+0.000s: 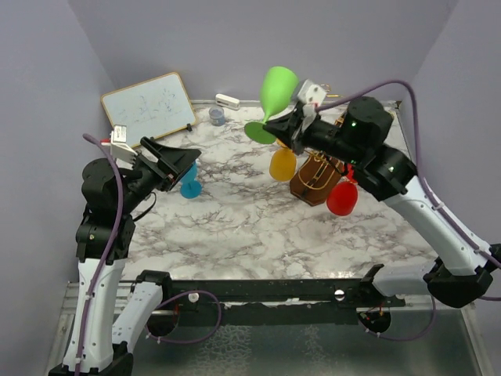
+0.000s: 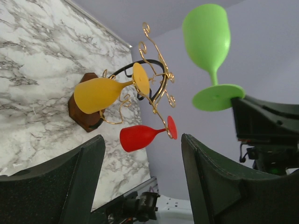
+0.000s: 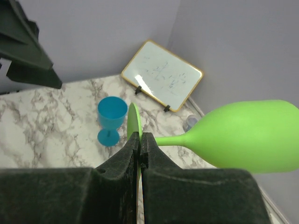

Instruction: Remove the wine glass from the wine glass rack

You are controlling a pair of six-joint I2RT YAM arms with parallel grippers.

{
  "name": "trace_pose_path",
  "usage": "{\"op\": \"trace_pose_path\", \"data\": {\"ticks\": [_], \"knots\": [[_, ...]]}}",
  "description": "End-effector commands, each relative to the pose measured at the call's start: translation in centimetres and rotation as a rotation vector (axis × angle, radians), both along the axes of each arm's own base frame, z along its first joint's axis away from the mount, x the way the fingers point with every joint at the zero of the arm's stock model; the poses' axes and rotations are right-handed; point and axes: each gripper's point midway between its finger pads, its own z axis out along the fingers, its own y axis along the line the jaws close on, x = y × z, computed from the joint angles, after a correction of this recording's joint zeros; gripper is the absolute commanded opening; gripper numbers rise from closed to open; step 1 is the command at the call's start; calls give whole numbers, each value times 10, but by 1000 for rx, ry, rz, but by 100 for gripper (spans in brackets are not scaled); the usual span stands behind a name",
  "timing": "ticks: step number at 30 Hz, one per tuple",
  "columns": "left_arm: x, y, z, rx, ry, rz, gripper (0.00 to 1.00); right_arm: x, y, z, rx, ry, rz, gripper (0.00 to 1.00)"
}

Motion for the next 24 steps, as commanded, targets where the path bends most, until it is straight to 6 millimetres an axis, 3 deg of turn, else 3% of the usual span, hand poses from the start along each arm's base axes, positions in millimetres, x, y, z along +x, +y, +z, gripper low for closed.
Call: {"op": "trace_pose_path", "data": {"ticks": [1,6,10,24], "knots": [[-4,4,-4,-98,93,58,69,-9,26,-17,-103,-140,-56,1],[-7,-4,-16,-171,167,20,70,-31,58,-55,-192,-203,-62,1],[-10,-12,-25,-242,225,-31,70,-44,68,-73,-214,-262,-87,1],[-16,-31,-46,-374,330,-167,70,-74,95,-104,-248,-506,-121,1]]}}
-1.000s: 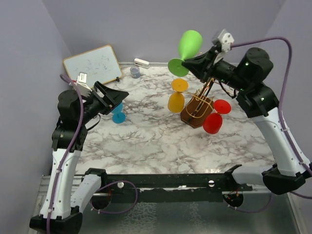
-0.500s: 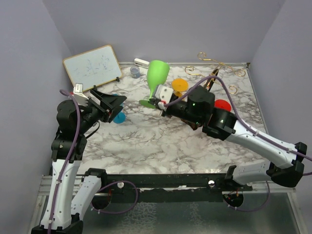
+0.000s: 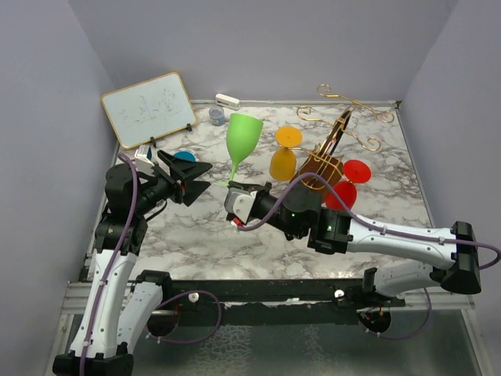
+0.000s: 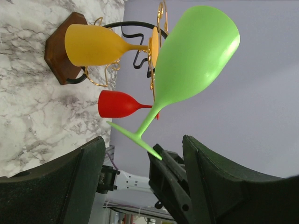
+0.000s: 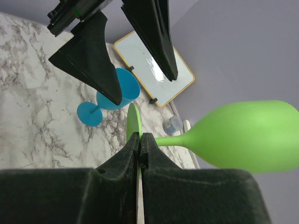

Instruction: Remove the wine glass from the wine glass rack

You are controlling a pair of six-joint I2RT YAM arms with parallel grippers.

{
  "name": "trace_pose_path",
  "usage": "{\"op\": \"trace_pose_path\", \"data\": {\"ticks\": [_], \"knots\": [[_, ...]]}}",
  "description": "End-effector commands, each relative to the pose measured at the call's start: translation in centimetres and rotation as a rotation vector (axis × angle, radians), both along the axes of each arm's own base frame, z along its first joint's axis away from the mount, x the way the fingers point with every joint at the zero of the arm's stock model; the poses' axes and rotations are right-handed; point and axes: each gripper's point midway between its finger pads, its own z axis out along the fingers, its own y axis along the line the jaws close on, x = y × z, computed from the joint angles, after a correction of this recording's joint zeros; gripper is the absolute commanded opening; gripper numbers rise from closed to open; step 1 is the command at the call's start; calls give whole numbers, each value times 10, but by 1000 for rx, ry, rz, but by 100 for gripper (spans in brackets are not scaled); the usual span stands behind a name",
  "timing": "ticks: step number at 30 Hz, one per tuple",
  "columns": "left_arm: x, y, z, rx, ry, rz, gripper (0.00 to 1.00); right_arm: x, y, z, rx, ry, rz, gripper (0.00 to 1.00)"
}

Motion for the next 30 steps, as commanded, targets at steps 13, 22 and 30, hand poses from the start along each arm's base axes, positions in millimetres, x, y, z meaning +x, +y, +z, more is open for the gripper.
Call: {"op": "trace_pose_path", "data": {"ticks": [13,22,30], "knots": [[-10,-16,0,-177,36,-109,69,-7,23,7,25,-265,-56,1],[-9,-17,-8,-174,40,-110,61,-28,32,3,39,-285,-8,1],[-8,-17,-12,-158,27,-108,2,-38,30,4,38,-266,4,5]]}}
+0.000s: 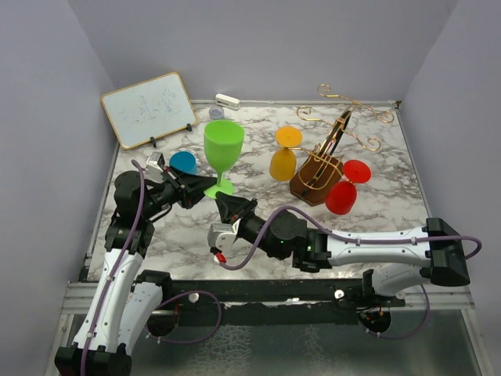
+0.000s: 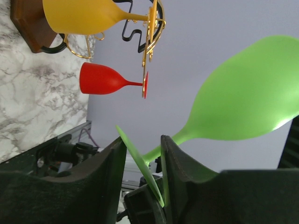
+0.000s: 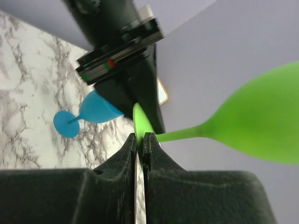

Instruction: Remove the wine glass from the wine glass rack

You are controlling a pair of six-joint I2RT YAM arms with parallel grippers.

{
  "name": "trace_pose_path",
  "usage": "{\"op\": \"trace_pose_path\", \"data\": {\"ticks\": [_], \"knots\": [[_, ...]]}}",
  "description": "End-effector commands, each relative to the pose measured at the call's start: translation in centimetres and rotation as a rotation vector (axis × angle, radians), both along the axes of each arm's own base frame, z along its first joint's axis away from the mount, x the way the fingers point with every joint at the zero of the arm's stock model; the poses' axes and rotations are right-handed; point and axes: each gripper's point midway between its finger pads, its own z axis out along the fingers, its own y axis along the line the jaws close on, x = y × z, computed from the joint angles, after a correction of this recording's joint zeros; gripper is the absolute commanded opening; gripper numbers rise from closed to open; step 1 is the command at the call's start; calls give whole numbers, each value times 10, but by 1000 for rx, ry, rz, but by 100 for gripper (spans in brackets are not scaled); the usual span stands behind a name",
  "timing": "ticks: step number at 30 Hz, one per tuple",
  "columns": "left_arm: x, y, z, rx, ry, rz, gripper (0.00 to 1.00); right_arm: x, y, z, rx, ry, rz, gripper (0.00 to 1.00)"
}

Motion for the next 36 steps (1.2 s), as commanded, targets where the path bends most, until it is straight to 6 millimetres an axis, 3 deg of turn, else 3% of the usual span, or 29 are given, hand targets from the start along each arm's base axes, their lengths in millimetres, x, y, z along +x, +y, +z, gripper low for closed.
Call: {"op": "trace_pose_path", "data": {"ticks": [1,5,8,16,19,24,27,29,31,36], "knots": [[-2,0,8,-13,-31,0,0,-9,-5,10,44,20,4,6],[0,1,2,2,-31,7,0,-10,-14,9,41,72,-14,27],[2,2,-3,12,-32,22,0,-14,-26,11,41,138,-19,36],[10,9,-15,87,-78,84,0,-30,-75,33,37,419,-21,39],[13,14,-18,136,-119,112,0,-34,-98,52,65,528,-51,39],[15,21,-24,234,-215,154,0,-36,-117,106,176,636,-83,37],[13,26,-28,283,-269,175,0,-33,-113,132,225,652,-95,38],[10,28,-31,306,-300,184,0,-28,-103,138,218,646,-127,42],[7,30,-34,317,-316,188,0,-24,-89,140,197,654,-150,43],[2,33,-38,354,-355,198,0,-10,-58,173,239,745,-68,46]]}}
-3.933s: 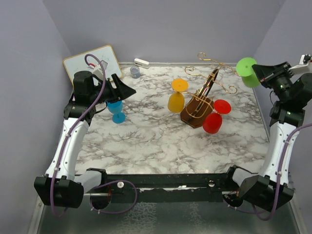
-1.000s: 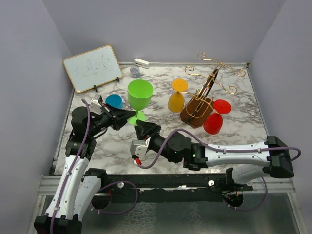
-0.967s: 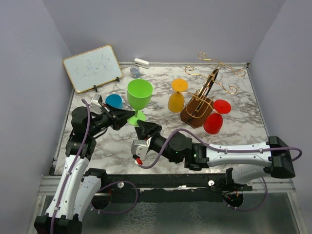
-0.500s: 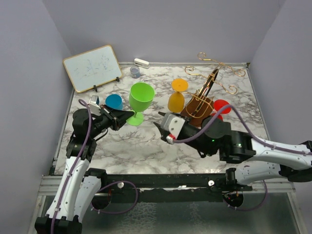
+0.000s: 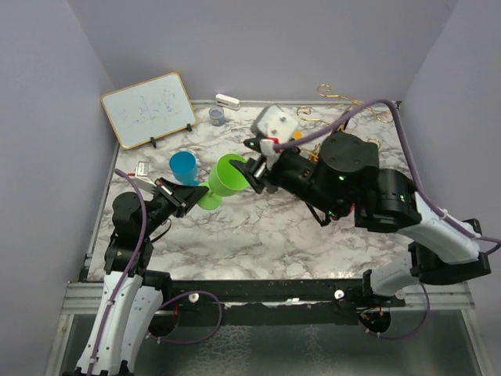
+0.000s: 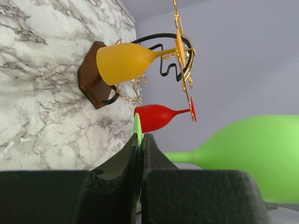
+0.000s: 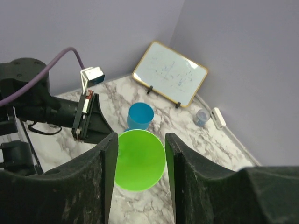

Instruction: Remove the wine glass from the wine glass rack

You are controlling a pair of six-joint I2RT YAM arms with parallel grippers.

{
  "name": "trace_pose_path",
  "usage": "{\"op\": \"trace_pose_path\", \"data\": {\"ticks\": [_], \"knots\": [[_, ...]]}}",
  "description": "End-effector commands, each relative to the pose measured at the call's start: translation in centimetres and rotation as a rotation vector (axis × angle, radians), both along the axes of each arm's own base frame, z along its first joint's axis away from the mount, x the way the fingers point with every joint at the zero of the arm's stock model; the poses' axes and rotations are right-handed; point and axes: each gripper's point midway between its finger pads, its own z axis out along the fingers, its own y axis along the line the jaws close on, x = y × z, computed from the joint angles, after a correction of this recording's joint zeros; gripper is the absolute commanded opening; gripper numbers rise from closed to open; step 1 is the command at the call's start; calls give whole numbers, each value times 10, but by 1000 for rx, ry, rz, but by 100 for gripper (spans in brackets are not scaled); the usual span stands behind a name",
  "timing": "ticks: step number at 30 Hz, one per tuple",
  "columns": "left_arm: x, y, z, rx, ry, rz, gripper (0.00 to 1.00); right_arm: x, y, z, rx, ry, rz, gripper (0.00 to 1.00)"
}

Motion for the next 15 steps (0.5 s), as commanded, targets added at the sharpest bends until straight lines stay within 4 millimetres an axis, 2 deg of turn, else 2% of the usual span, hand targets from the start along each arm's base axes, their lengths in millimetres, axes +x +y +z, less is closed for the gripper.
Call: {"op": "trace_pose_path", "data": {"ticks": [1,2,5,10,15], "knots": [[-1,7,0,73,-75,31,0,16,23,-9,-32,136,80,46],[-2,8,-2,81,-69,34,0,25,24,-5,-6,182,116,46],[-3,9,-4,103,-63,35,0,46,23,-11,20,294,171,47],[-4,11,-4,127,-59,41,0,51,20,-40,-12,427,190,47],[-3,10,-7,118,-50,37,0,41,14,-66,-85,490,210,47]]}}
